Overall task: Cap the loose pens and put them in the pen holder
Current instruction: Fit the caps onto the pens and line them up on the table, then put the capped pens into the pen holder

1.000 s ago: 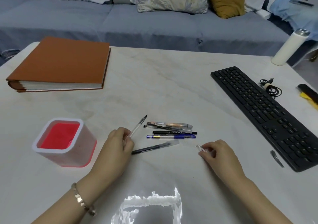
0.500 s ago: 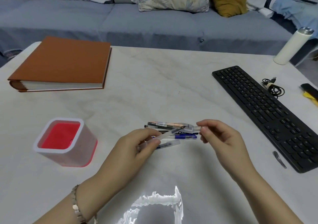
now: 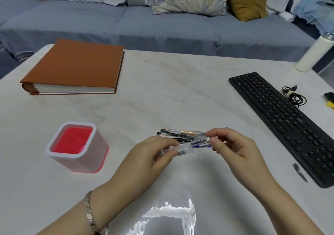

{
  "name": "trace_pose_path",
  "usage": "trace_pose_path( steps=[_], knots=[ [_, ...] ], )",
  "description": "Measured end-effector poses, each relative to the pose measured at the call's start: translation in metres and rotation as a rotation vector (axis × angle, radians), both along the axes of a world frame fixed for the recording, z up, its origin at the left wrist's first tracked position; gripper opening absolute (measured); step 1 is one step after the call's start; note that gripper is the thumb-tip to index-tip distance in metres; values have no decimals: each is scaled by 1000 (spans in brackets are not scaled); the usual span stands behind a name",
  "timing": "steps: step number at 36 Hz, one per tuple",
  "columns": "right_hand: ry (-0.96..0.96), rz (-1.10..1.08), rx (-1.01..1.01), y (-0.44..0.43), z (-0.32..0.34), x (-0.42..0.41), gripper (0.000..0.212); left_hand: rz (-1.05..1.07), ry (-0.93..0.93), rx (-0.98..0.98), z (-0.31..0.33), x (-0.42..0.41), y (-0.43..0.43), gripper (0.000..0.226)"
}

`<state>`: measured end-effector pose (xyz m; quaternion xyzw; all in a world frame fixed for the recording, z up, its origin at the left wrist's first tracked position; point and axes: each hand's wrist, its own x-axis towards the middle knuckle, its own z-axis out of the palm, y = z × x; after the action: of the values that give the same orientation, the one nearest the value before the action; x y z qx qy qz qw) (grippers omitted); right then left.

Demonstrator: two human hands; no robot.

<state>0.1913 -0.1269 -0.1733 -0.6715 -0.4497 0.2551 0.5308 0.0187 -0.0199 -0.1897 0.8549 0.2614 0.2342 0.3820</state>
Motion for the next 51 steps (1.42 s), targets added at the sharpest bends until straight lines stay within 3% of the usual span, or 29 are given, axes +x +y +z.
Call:
trace_pose_path(
  steps=[4,9,11,15,17,20,23,26,29,32,34,36,38,43,48,51],
  knots=[
    [58,33,1,-2,3,-1,36,-39,16,93,-2,-2,3,31],
    [37,19,28,0,3,-5,43,-70,-15,190,-4,-4,3,24],
    [3,19,47,3,4,-6,44,-54,-51,101,-4,-4,2,22],
    [-53,60,59,13,8,-10,25,7,-69,-270,1,-1,1,34],
    [-7,76,44,19,9,-12,21,23,-49,-283,5,-3,6,29],
    [87,91,17,28,8,-17,30,21,-35,-175,15,-11,19,10],
    [174,96,-8,38,7,-26,27,-44,22,116,23,-23,31,22],
    [244,87,-8,49,6,-39,22,-34,99,265,27,-39,39,31],
    [278,44,9,61,6,-50,22,181,165,466,21,-60,51,32],
    [283,-25,34,70,8,-55,21,564,329,434,18,-83,61,70],
    [228,-46,53,75,11,-56,20,697,512,192,15,-98,64,105],
    [157,-55,71,78,15,-56,21,734,535,13,8,-109,66,117],
    [96,-52,82,82,18,-57,22,744,450,-104,-2,-119,70,108],
    [-130,58,122,95,30,-70,24,625,176,-125,-10,-113,70,72],
    [-567,222,25,118,29,-90,11,394,129,-175,-9,-87,78,88],
    [-623,254,-26,127,23,-92,17,308,124,-220,-13,-72,87,92]
  ],
)
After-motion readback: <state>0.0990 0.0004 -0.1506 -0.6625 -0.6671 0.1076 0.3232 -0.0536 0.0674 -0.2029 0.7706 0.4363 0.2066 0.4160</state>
